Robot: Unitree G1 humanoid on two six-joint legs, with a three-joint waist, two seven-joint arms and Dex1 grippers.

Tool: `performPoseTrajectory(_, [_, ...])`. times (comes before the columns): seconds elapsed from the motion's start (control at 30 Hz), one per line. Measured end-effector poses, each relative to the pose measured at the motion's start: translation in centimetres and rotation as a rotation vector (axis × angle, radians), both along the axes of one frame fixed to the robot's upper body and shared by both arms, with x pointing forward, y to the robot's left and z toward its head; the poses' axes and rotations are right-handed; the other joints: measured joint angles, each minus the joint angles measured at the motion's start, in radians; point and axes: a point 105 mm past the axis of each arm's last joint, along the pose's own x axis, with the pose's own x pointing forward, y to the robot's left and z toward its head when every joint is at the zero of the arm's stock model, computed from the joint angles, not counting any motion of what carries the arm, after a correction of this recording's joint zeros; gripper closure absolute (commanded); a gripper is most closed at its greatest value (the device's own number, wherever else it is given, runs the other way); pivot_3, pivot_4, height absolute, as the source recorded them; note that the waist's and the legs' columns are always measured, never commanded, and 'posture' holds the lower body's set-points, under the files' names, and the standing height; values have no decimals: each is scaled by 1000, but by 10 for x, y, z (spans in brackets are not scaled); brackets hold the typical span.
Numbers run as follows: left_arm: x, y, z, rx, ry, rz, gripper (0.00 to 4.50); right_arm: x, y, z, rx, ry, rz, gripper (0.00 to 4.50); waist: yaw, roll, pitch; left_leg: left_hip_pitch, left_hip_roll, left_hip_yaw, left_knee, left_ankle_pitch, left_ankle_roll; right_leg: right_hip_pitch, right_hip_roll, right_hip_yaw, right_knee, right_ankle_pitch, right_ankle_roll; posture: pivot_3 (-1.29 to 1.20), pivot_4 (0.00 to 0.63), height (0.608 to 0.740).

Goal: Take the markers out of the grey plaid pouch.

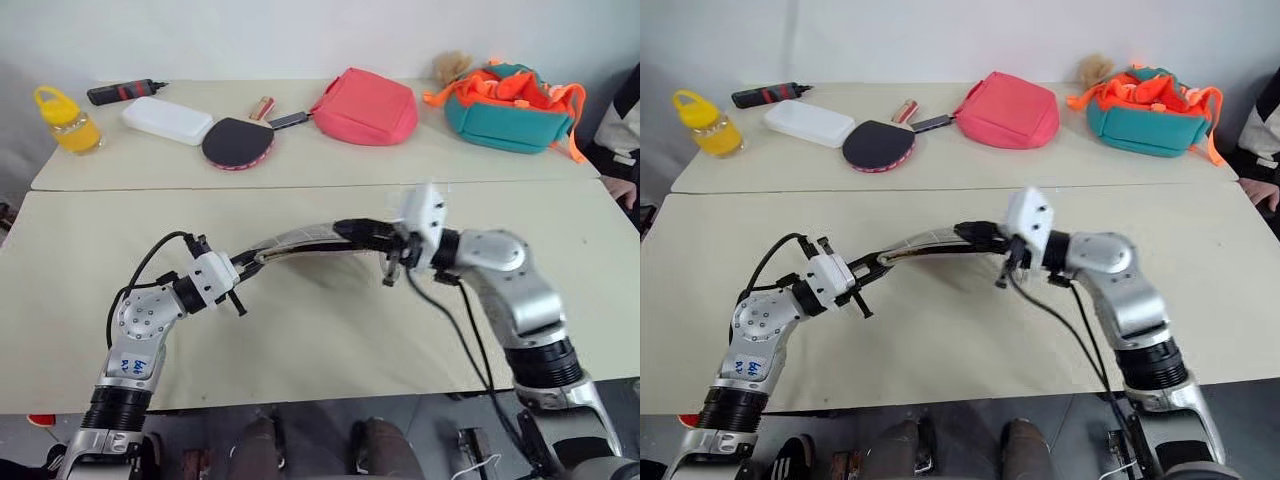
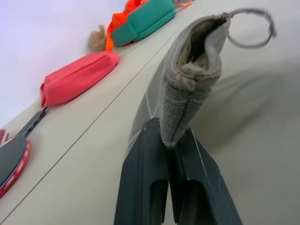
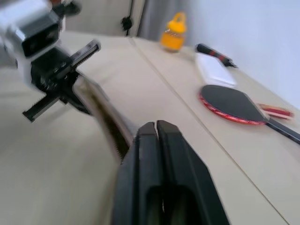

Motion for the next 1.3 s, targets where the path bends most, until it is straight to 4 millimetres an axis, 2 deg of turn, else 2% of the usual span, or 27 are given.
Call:
performPoseTrajectory(0.1, [1,0,0,-4,-4,8,4500,1,1,-11,-40,-22,-17,4482,2,0,0,0,0,0,0,0,0,0,0,0,-1,0,1,0,150,740])
performPoseTrajectory(0.23, [1,-2,0,-9,-8,14,4500,1,1,-12,-53,-46,-8,4482,-6,0,0,1,0,0,0,0,0,0,1,0,0,0,1,0,150,740])
performPoseTrajectory(0.53, [1,-4,-2,-3,-6,13,4500,7,1,-33,-170,-75,-21,4482,-9,0,0,1,0,0,0,0,0,0,1,1,0,0,1,0,150,740])
performPoseTrajectory(1.03, [-1,-11,-9,25,11,-14,4500,9,4,-31,-140,-60,-28,4482,-9,0,0,1,0,0,0,0,0,0,1,1,0,0,1,0,150,740])
performPoseTrajectory(1.1, [-2,-12,-9,21,12,-17,4500,12,3,-32,-165,-74,-39,4482,-9,0,0,1,0,0,0,0,0,0,0,1,0,0,1,0,150,740])
performPoseTrajectory(1.23, [-5,-19,-8,8,22,-32,4500,22,-13,-49,-389,-201,-84,4482,-8,0,0,1,0,0,0,0,0,0,0,1,0,0,1,0,150,740])
performPoseTrajectory(1.3, [-5,-21,-7,3,26,-34,4500,26,-16,-50,-435,-248,-89,4482,-9,0,0,1,0,0,0,0,0,0,0,1,0,0,1,0,150,740])
